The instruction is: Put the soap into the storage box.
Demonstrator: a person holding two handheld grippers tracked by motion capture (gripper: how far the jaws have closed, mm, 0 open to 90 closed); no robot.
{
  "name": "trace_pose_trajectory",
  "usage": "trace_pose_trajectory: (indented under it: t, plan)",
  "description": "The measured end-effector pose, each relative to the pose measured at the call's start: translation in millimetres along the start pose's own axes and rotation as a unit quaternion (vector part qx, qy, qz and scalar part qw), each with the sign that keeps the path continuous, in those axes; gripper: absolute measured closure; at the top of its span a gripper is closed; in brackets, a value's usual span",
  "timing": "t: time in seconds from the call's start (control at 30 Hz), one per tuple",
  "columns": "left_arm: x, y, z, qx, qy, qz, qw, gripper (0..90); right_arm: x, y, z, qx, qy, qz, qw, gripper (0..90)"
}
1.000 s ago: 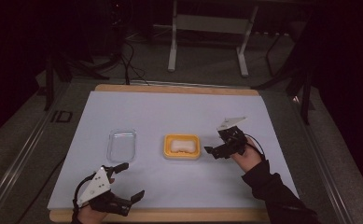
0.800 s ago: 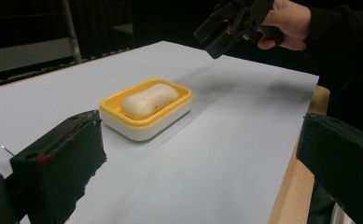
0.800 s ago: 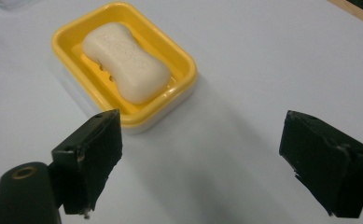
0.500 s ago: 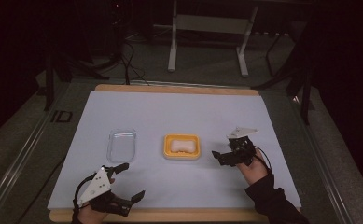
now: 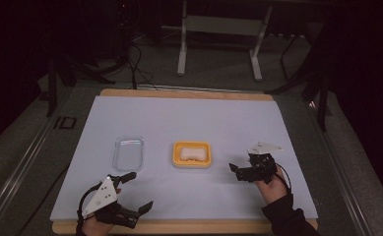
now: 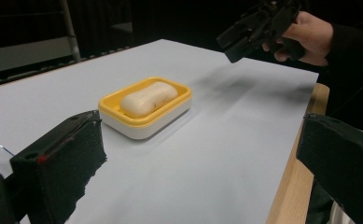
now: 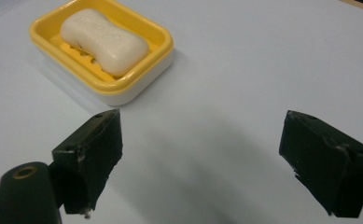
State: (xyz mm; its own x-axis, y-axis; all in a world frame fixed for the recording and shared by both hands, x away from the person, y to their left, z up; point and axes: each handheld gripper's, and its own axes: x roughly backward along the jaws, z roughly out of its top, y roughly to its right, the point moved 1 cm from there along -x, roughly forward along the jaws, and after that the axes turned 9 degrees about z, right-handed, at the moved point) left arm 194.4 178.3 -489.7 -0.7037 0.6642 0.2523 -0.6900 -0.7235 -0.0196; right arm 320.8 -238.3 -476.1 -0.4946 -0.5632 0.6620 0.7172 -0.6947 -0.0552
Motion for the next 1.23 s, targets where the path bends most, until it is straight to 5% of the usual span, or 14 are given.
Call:
trace_pose_trajectory:
  t: [0.47,1.23]
  plan:
    - [-0.6,1.0,0.4,0.001,-0.001,-0.002,1.0,1.2,9.0,0.6,-9.8,-0.01,0.024,-0.024,0.9994,13.2]
    - [-1.1,1.2,0.4,0.001,-0.003,-0.002,1.0,1.1,6.3,4.8,-11.9,-0.01,0.021,-0.018,0.9996,13.4]
